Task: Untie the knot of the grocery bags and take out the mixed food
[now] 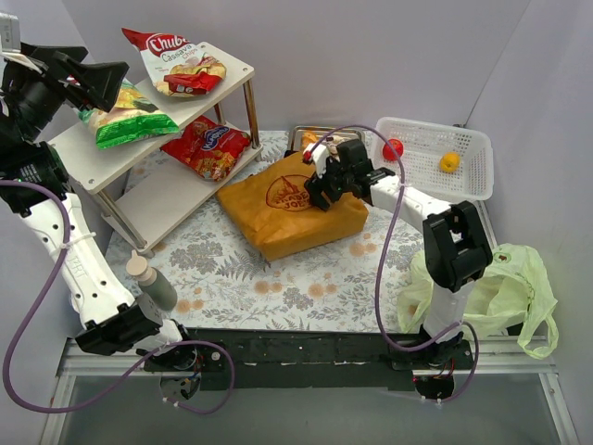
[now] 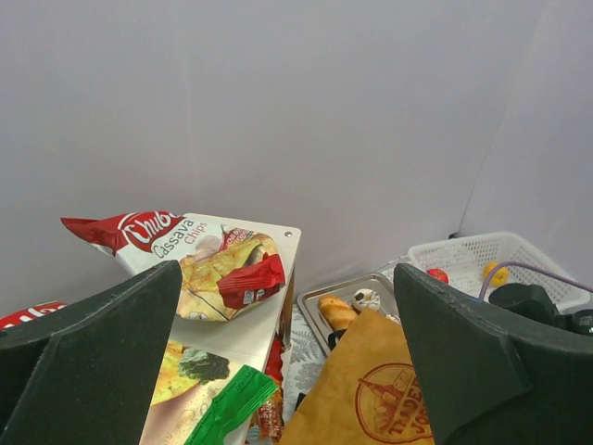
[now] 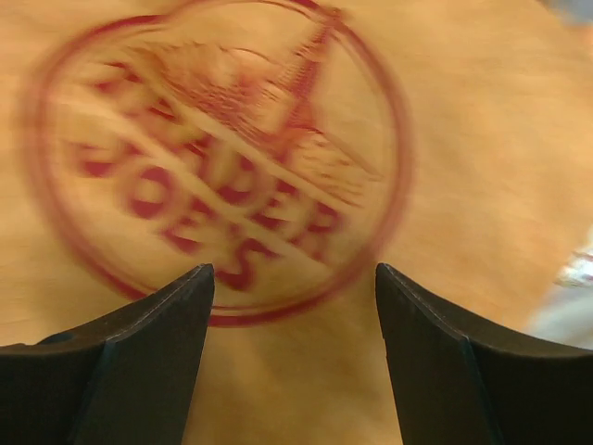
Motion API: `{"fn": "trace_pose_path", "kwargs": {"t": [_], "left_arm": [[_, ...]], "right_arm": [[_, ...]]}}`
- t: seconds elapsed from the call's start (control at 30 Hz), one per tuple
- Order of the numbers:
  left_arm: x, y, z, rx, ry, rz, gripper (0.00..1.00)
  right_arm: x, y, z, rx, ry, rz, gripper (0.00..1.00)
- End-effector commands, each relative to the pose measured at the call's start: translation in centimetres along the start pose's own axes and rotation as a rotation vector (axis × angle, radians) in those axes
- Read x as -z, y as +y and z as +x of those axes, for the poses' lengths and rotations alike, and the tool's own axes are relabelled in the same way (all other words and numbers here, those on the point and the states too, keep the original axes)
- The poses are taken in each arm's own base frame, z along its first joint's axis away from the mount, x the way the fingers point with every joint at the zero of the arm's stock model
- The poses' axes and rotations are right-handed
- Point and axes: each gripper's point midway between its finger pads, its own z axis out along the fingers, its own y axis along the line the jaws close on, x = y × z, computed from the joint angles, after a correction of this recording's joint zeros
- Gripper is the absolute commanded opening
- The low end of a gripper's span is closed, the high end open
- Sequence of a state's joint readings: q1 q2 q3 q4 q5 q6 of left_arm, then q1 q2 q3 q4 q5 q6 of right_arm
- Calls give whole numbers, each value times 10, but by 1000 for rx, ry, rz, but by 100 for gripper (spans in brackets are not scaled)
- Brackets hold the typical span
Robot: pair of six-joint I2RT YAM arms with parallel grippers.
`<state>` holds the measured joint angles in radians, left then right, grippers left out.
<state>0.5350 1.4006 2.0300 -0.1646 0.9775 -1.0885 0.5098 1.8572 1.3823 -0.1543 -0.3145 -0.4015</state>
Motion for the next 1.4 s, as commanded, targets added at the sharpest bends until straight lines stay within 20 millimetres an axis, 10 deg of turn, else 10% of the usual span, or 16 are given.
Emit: {"fn": "trace_pose_path", "kwargs": {"t": [0.0, 0.23, 0.5, 0.77, 0.87, 0.97, 1.0, 1.13, 1.37], "left_arm": [[7, -25, -12, -43, -6, 40, 98], [5, -25, -4, -20, 6, 61, 98], [1, -23, 11, 21, 34, 85, 98], [-12, -30, 23, 13, 45, 142, 98], [-33, -43, 24, 1, 22, 183, 98], [-64, -70, 35, 48, 44, 297, 98], [-75, -94, 38, 63, 53, 359, 98], [-107, -121, 86, 95, 146, 404, 98], [-102, -120, 186, 139, 369, 334, 98]], "right_arm": [[10, 100, 21, 99, 35, -257, 77], [47, 218, 39, 301, 43, -459, 77], [84, 231, 15, 312, -33, -439, 73], [147, 123, -128, 266, -216, 27, 87], [172, 76, -150, 141, -180, 186, 98], [175, 52, -130, -23, -5, 270, 99], [198, 43, -163, -56, -67, 319, 99], [230, 5, -165, -98, 38, 537, 98], [282, -21, -139, -113, -78, 794, 98]]}}
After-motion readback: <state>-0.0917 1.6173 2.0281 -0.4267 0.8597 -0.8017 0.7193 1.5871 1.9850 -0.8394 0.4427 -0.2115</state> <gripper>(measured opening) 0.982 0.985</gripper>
